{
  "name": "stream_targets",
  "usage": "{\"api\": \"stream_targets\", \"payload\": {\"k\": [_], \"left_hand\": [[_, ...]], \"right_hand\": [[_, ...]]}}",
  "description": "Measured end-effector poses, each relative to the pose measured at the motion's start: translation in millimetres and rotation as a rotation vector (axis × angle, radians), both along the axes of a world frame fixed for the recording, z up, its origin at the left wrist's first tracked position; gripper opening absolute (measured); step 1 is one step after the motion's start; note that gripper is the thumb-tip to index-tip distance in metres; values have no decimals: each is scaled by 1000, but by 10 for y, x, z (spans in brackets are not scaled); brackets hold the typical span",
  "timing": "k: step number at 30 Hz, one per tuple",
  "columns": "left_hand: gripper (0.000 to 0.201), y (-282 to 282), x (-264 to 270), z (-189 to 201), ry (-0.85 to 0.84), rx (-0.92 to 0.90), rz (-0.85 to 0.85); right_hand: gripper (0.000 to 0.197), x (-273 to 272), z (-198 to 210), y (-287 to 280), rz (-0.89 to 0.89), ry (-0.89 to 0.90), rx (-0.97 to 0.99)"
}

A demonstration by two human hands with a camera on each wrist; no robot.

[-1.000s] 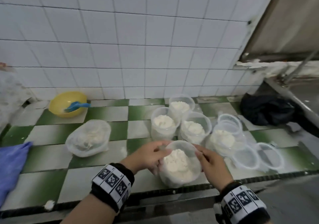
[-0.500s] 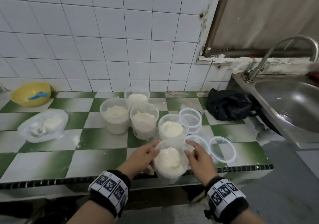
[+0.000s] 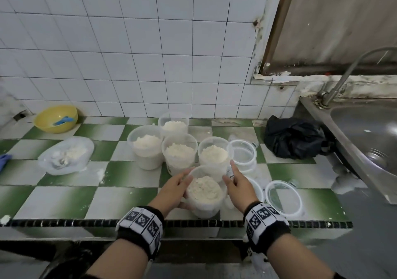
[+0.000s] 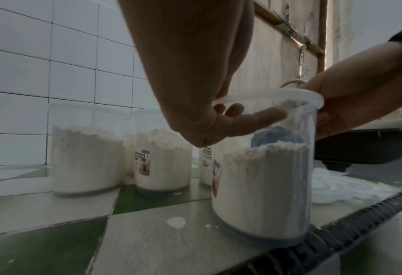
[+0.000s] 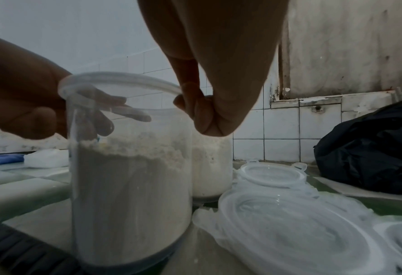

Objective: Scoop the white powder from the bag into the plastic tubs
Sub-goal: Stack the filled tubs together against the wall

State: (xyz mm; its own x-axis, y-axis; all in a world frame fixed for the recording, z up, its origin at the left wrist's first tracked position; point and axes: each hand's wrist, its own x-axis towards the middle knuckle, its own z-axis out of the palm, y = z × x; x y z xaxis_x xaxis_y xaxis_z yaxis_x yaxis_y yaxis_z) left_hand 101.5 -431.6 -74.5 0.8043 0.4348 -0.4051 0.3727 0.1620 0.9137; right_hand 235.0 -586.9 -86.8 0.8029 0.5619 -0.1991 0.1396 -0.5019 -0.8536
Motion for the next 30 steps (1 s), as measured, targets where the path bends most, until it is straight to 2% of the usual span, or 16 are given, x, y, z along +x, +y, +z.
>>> {"api": "stream_targets", "payload": {"k": [9,19,24,30], "left_hand": [[24,353,339,-49,17,-111,-10],[26,691,668,-53,32,-109,-45],[38,774,744,-68,13,-126,-80],[33,745,761,-90,33,-70,-54]], "right_hand": [[56,305,58,326,-7,-7,-41],[57,571,16,598,-57,-6,-37],[56,610,7,659,-87,-17,-41],[56,561,0,635,-127,-10,-9]]}}
